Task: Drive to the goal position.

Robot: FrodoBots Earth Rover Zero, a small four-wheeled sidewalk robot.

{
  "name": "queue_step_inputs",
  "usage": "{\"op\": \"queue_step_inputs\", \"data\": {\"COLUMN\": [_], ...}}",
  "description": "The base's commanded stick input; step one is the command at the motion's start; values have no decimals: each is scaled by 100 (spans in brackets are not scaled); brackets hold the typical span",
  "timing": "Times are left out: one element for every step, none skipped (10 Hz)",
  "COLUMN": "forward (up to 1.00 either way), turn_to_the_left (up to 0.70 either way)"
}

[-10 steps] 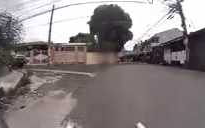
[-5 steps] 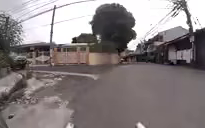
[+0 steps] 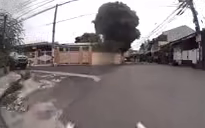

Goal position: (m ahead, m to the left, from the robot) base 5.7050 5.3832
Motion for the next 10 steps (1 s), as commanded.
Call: {"op": "queue_step_inputs", "data": {"forward": [70,70,70,70,70,70,70,70,70,70], "turn_to_the_left": [14,14,14,14,14,14,14,14,14,14]}}
